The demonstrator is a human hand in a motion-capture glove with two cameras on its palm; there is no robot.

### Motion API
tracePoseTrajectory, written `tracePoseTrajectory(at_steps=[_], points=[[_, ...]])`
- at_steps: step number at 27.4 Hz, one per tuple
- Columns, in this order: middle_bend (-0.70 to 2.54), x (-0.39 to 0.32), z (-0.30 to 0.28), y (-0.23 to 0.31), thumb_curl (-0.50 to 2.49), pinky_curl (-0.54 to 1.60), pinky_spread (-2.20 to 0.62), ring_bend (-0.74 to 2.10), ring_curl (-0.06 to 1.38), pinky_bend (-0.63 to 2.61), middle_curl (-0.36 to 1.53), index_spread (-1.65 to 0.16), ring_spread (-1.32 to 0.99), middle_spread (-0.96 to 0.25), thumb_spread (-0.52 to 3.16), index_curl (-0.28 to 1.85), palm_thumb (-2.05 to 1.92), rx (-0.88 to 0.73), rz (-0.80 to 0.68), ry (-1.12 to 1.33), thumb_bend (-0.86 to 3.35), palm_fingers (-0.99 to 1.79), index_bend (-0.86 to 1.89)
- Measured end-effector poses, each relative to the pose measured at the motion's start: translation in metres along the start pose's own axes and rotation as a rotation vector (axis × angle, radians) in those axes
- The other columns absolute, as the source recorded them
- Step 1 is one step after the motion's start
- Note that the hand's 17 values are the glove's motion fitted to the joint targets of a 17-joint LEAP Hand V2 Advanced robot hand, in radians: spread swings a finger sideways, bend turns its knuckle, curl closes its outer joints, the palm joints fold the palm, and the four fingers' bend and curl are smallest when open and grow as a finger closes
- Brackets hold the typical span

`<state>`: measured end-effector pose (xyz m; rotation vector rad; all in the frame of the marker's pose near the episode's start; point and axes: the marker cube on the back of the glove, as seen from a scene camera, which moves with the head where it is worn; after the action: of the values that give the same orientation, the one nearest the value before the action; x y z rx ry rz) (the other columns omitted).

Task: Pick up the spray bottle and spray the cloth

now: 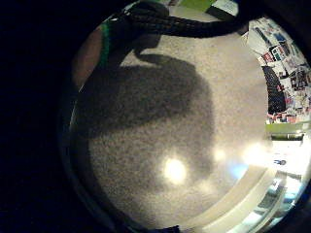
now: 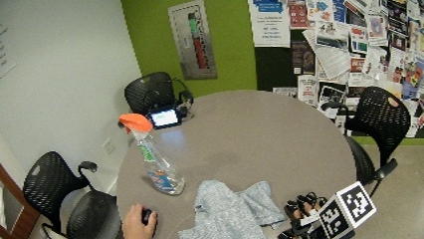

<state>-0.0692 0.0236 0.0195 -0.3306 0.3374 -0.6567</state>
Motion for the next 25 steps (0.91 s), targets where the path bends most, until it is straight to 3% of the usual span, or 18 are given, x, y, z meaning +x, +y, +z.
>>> tracePoseTrajectory(at_steps=[25], points=[[0.19,0.016,-0.002,0.016,0.3,0.35,0.28,0.2,0.3,0.22,0.34,-0.44,-0.02,-0.06,1.31,0.27,0.36,0.005,0.058,-0.003,-0.01,0.42,0.15]])
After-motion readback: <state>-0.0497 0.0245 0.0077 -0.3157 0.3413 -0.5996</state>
